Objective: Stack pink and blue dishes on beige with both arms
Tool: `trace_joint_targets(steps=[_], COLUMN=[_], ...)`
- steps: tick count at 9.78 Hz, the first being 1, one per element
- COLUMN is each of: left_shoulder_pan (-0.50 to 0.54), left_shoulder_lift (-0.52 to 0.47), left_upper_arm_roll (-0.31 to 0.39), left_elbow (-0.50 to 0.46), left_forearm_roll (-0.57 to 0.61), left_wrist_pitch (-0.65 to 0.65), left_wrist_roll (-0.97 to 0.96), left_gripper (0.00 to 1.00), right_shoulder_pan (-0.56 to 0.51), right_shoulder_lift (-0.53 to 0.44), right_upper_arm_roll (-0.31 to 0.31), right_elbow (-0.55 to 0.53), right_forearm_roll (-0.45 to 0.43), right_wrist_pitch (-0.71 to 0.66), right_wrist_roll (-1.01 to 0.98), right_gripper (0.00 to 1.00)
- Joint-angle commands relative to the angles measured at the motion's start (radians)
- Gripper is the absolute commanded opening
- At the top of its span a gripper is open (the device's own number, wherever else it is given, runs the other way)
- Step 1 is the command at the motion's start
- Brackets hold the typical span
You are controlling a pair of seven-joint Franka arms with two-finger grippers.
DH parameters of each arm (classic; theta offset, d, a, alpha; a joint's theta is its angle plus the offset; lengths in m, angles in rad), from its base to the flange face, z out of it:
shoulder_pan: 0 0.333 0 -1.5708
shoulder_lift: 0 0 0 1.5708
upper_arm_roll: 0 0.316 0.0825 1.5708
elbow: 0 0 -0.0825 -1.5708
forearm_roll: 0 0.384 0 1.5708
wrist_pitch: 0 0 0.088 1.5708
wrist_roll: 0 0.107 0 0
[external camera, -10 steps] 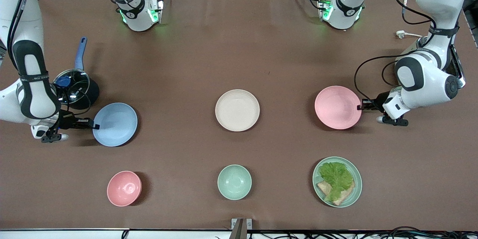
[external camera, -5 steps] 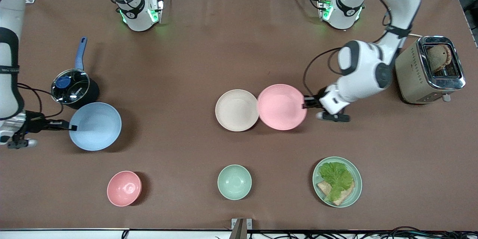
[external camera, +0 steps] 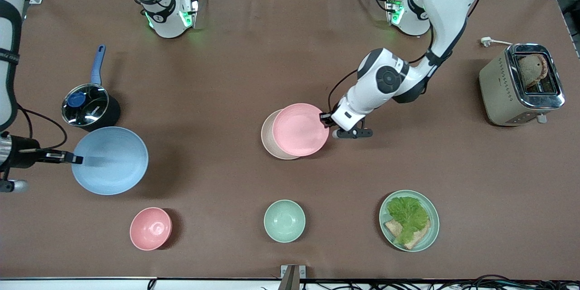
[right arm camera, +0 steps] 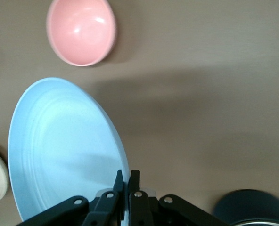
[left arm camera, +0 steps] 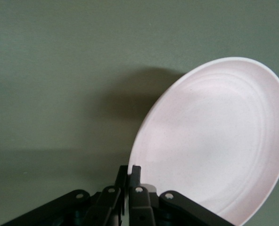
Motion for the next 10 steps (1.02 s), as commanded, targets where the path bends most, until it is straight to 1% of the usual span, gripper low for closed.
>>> trace_joint_targets(steps=[1,2,3,4,5,6,7,8,9,10], left_shoulder_pan=[-0.017,-0.020,-0.039,-0.030,-0.033,-0.021,-0.005,0.022,0.026,0.010], left_shoulder_lift=[0.133,0.137,0.131,0.117,0.083,0.034,-0.045,-0.123,-0.195,-0.266], left_upper_arm_roll=[-0.035,-0.038,-0.039,-0.041,-0.041,-0.039,-0.032,-0.012,0.020,0.090], left_elbow=[0.075,0.073,0.064,0.064,0.055,0.058,0.052,0.046,0.049,0.050], left_forearm_roll=[0.208,0.288,0.313,0.315,0.320,0.321,0.320,0.320,0.309,0.301], left_wrist_pitch=[0.007,0.005,0.002,-0.003,-0.042,-0.108,-0.162,-0.259,-0.368,-0.430], left_wrist_roll=[-0.207,-0.296,-0.356,-0.366,-0.364,-0.352,-0.312,-0.201,-0.106,-0.040], left_gripper=[0.02,0.07,0.26,0.70,1.00,1.00,1.00,1.00,1.00,1.00], right_shoulder_pan=[-0.005,-0.008,-0.005,-0.007,-0.007,-0.007,-0.008,-0.008,-0.005,-0.002], right_shoulder_lift=[-0.091,-0.121,-0.138,-0.155,-0.173,-0.182,-0.184,-0.182,-0.176,-0.164], right_upper_arm_roll=[0.140,0.202,0.243,0.289,0.343,0.392,0.444,0.505,0.562,0.634], right_elbow=[-0.090,-0.125,-0.154,-0.184,-0.213,-0.254,-0.308,-0.376,-0.424,-0.458], right_forearm_roll=[-0.059,-0.071,-0.072,-0.072,-0.072,-0.070,-0.067,-0.064,-0.062,-0.062], right_wrist_pitch=[0.017,0.031,0.037,0.044,0.060,0.096,0.163,0.266,0.352,0.432], right_wrist_roll=[0.188,0.230,0.244,0.285,0.331,0.374,0.410,0.465,0.523,0.580], right_gripper=[0.01,0.01,0.01,0.01,0.01,0.01,0.01,0.01,0.01,0.02])
